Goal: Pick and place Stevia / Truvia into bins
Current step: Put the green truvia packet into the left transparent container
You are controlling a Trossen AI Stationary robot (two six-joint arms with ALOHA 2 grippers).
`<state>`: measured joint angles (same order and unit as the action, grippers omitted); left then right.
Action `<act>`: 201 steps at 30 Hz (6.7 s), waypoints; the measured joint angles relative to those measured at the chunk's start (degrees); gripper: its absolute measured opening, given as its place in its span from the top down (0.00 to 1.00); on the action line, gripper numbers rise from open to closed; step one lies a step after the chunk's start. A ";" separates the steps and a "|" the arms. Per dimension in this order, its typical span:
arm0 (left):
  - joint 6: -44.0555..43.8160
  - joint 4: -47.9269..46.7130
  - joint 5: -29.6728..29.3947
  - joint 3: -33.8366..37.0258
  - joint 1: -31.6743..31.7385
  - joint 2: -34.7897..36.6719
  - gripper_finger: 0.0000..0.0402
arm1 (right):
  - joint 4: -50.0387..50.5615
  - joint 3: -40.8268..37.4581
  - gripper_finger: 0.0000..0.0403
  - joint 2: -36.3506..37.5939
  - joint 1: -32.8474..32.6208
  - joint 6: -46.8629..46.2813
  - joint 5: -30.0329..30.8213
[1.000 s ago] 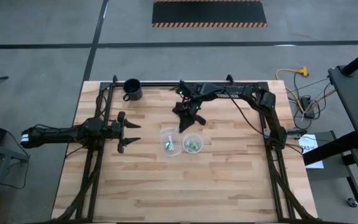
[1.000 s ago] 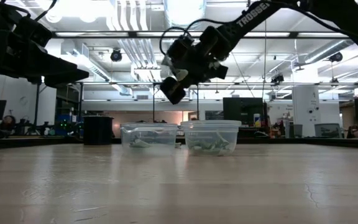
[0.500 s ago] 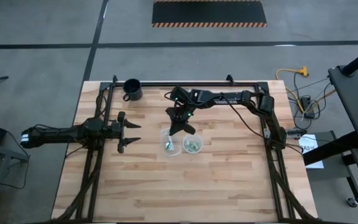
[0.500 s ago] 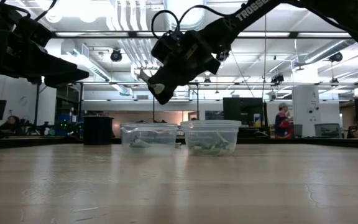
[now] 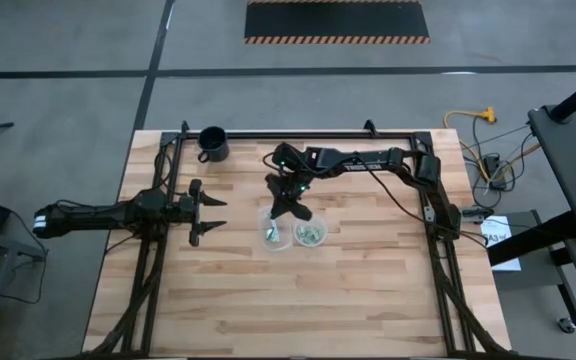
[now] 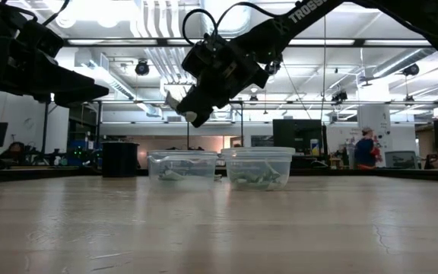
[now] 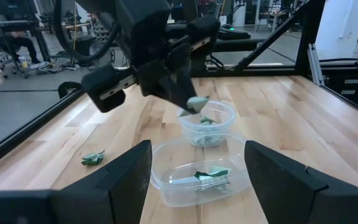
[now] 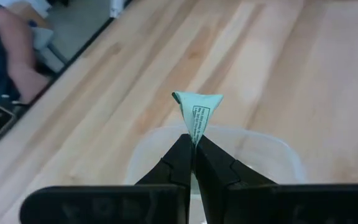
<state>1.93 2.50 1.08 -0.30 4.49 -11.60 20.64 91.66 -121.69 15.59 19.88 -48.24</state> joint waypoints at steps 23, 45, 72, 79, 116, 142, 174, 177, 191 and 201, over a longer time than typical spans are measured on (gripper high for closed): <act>0.00 0.00 -0.01 0.00 -0.02 0.00 0.40 | 0.09 0.00 0.73 -0.28 -1.51 -5.46 3.21; 0.01 0.00 0.00 0.00 0.00 0.00 0.40 | 0.07 -0.04 0.23 -0.28 -2.34 -8.27 3.25; 0.00 -0.07 -0.01 0.00 -0.01 0.00 0.40 | -33.91 -29.27 0.21 10.53 -11.83 -27.66 17.29; 0.00 -0.02 0.03 0.00 -0.02 -0.02 0.40 | -48.02 -47.32 0.20 25.66 -16.27 -29.55 28.02; 0.00 2.04 0.00 0.00 0.00 0.00 0.40 | -71.93 -91.10 0.19 75.91 -16.64 -14.96 36.45; -6.51 3.06 0.20 0.00 -0.01 0.00 0.40 | -35.12 -91.14 0.19 106.81 -16.70 -16.82 44.23; -19.80 15.73 -7.54 0.00 0.00 -8.99 0.40 | -21.01 -91.12 0.19 114.16 -16.70 -13.42 48.43; -19.75 23.20 -7.56 0.00 0.00 -11.79 0.40 | -21.00 -91.12 0.19 114.05 -16.70 -13.52 48.43; -16.95 41.25 -15.34 -4.68 0.07 -33.55 0.40 | -21.79 -91.12 0.19 114.05 -16.70 -12.20 48.41; -13.14 40.86 -15.37 -17.88 1.94 -52.09 0.40 | -21.42 -91.12 0.19 114.05 -16.68 -12.24 48.34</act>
<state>-11.21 43.36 -14.29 -18.18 6.43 -63.69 -0.78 0.54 -7.64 -1.08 7.64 0.09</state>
